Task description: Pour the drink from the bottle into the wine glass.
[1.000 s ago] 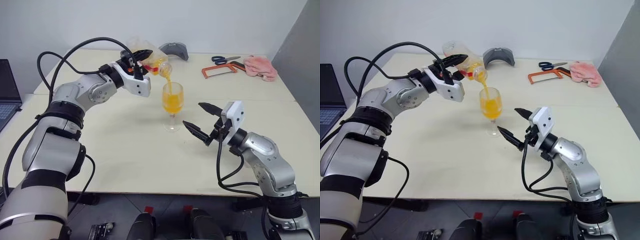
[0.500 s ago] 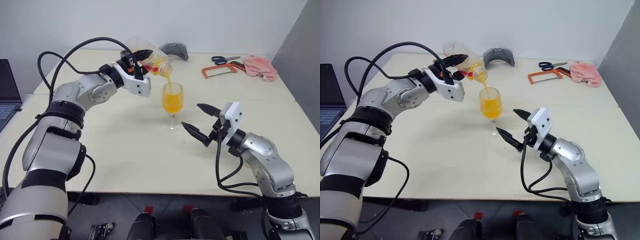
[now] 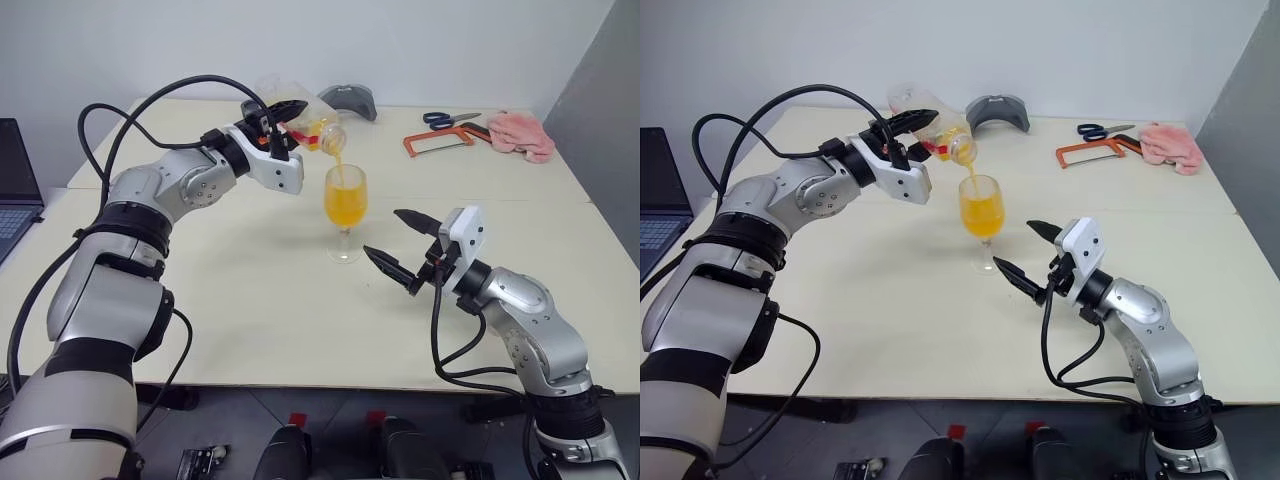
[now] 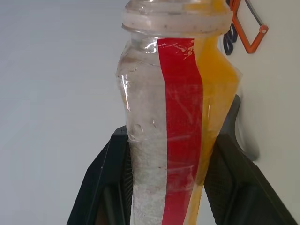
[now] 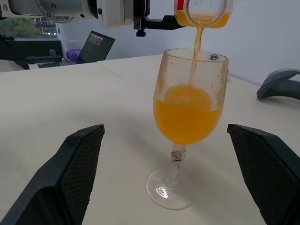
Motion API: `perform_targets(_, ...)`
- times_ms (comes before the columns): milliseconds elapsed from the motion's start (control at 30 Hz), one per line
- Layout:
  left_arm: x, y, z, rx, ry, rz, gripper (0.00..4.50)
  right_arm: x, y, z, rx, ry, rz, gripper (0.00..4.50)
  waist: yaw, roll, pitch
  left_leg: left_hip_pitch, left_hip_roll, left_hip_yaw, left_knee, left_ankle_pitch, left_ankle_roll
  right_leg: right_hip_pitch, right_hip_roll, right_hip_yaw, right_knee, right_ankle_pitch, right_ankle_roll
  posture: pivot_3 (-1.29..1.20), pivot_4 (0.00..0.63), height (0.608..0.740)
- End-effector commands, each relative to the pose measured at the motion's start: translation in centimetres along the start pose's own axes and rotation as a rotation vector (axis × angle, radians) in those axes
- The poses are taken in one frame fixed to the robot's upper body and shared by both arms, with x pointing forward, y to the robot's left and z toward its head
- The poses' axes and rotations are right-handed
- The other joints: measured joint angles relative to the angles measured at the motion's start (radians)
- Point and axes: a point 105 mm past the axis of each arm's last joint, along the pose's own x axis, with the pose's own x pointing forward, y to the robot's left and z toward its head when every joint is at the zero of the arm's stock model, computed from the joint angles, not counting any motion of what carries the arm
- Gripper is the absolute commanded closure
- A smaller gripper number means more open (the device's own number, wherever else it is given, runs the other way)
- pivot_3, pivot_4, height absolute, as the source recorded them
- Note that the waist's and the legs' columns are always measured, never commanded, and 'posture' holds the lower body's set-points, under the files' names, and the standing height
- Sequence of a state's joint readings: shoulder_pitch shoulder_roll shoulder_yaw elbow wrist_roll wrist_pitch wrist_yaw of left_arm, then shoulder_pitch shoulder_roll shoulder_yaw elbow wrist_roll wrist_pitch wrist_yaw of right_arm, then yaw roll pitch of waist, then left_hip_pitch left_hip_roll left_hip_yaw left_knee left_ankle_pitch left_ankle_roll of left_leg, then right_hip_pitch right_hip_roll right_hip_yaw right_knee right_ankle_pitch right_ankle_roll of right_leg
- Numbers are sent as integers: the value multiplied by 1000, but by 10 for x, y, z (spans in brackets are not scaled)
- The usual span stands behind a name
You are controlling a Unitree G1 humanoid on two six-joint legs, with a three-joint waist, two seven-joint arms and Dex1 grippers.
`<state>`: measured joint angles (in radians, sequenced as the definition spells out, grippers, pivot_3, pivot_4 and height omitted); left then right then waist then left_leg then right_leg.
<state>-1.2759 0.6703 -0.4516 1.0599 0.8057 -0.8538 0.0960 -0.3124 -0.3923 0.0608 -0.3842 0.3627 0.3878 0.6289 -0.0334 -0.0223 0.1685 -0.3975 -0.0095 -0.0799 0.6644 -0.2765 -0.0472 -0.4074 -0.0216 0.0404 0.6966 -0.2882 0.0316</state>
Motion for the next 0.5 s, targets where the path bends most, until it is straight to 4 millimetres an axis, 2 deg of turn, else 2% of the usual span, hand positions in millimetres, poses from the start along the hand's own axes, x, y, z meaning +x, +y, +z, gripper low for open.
perform_targets(33,6,23,0,-4,-1,72,2829,-1,1,11,-38,-32,0,0,0,0,0,0,0,0,0,0,0,0,0,0,0,0,0,0,150,740)
perform_targets(300,8,21,0,-74,22,92,2829,-1,-1,12,-59,-35,-7,0,0,0,0,0,0,0,0,0,0,0,0,0,0,0,0,0,150,740)
perform_targets(500,9,18,-3,-221,56,125,2829,0,-3,14,-95,-45,-29,0,0,0,0,0,0,0,0,0,0,0,0,0,0,0,0,0,150,740)
